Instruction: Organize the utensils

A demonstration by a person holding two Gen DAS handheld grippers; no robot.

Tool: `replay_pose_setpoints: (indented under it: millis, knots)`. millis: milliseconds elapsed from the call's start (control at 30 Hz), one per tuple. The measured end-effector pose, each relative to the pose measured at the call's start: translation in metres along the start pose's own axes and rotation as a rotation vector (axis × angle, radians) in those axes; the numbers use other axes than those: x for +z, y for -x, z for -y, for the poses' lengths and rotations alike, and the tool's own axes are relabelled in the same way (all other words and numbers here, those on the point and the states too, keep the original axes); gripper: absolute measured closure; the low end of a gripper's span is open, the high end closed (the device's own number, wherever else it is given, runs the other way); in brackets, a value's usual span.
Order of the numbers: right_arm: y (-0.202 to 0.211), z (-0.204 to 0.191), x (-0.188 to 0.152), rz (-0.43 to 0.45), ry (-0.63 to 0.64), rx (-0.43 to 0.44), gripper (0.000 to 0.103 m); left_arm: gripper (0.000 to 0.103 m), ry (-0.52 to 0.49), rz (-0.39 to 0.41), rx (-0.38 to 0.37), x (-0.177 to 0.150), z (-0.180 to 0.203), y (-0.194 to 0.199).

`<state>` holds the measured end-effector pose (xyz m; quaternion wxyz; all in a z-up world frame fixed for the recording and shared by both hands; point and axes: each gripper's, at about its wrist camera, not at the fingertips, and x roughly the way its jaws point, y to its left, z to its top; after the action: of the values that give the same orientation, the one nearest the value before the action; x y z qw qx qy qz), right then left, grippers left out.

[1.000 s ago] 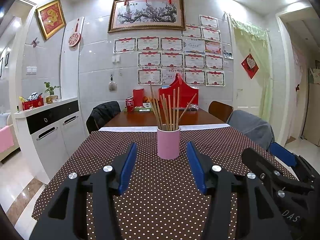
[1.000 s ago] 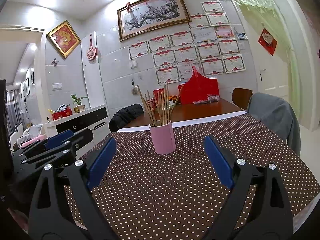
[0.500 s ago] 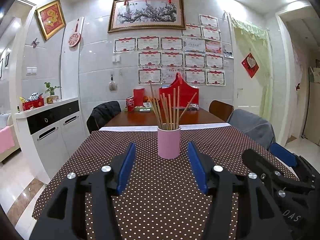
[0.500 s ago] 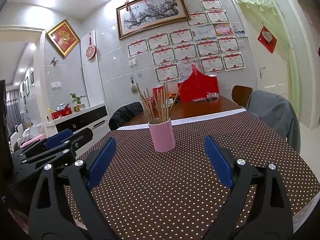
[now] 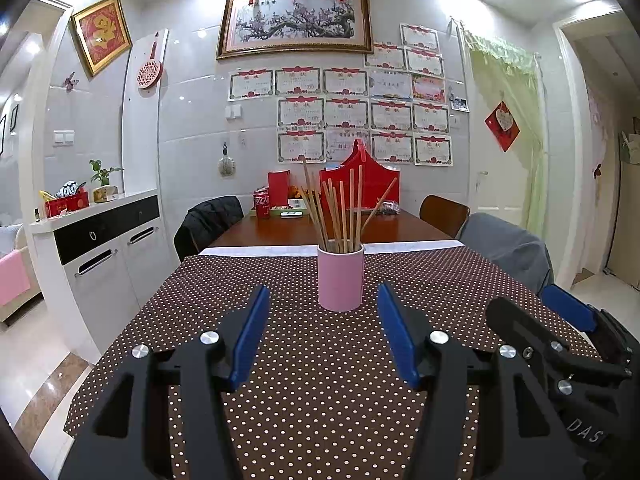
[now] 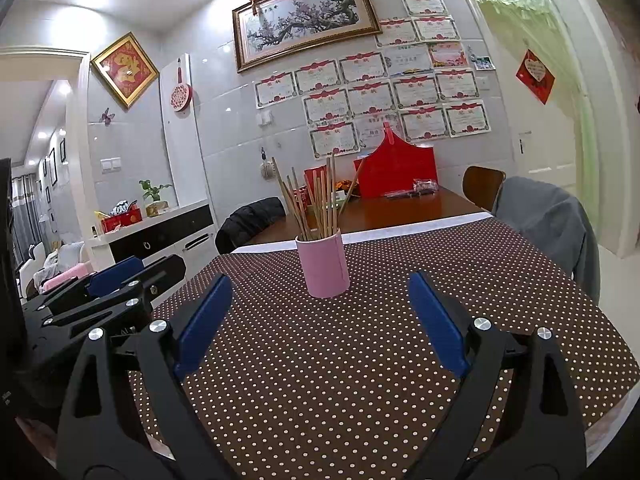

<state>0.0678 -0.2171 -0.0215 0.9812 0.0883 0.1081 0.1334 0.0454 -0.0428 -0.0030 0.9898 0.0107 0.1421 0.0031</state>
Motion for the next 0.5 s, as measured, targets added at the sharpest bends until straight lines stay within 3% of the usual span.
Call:
replay_pose_setpoints:
  millis: [500]
  knots:
    - [-0.0090,-0.0023,-0.0004,-0.033,-0.010,0.001,0.014,0.047,0.006,-0.031,-0.005,-0.0007,-0.0029,-0.0091]
